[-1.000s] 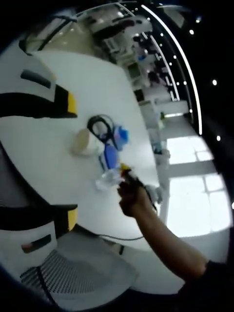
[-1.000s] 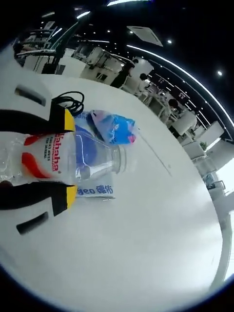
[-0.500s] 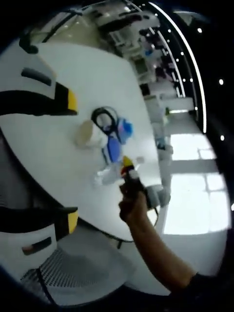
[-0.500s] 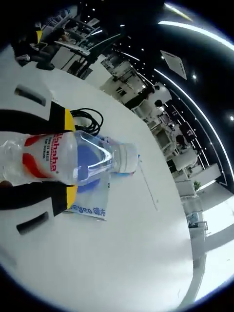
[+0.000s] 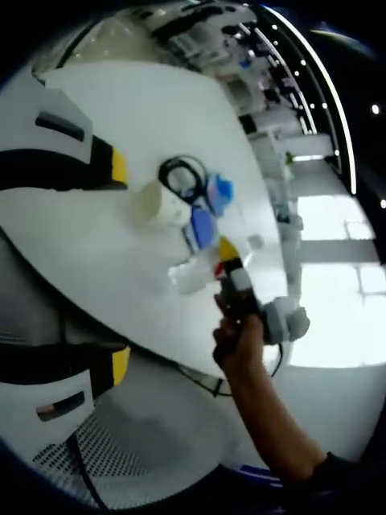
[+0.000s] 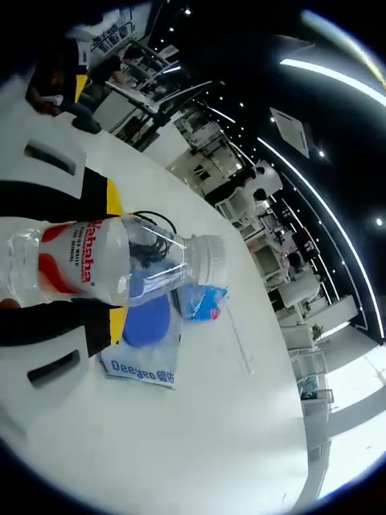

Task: Arrange the tabletop items into an orderly group along one side of the table until the central work area is clear of visible clutter.

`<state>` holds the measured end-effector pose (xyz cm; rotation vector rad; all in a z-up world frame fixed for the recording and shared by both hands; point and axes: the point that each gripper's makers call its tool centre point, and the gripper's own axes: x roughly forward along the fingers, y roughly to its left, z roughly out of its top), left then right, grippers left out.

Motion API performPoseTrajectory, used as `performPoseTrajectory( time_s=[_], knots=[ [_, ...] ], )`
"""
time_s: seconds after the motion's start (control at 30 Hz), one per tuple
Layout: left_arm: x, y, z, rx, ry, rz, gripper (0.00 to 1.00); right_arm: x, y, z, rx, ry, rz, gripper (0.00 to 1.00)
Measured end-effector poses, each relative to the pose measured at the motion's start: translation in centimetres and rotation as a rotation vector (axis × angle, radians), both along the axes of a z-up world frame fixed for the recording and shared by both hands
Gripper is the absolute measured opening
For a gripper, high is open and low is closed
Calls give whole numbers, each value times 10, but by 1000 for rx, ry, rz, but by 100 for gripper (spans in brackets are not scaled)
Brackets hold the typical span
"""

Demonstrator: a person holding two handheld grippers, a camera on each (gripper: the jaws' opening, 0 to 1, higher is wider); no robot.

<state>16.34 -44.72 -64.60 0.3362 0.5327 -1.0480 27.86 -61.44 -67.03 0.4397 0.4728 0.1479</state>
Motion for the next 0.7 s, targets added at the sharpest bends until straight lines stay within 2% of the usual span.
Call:
performPoseTrajectory(
  time_s=[0.07, 0.1, 0.27, 0.47, 0.7],
  knots=[
    [3, -4, 2, -18, 8, 6, 74, -2, 5, 6, -1, -14, 14, 36],
    [5, -11, 5, -48, 18, 7, 74, -3, 11, 13, -4, -29, 30, 36],
    [11, -32, 11, -73, 9, -17, 73, -9, 32, 39, 23, -84, 84, 36],
    [28, -55, 33, -133, -40, -17, 71, -16, 62, 76, 71, -146, 151, 36],
    [46, -65, 60, -210, -91, 24, 66, -25, 90, 112, 116, -210, 216, 36]
  ],
)
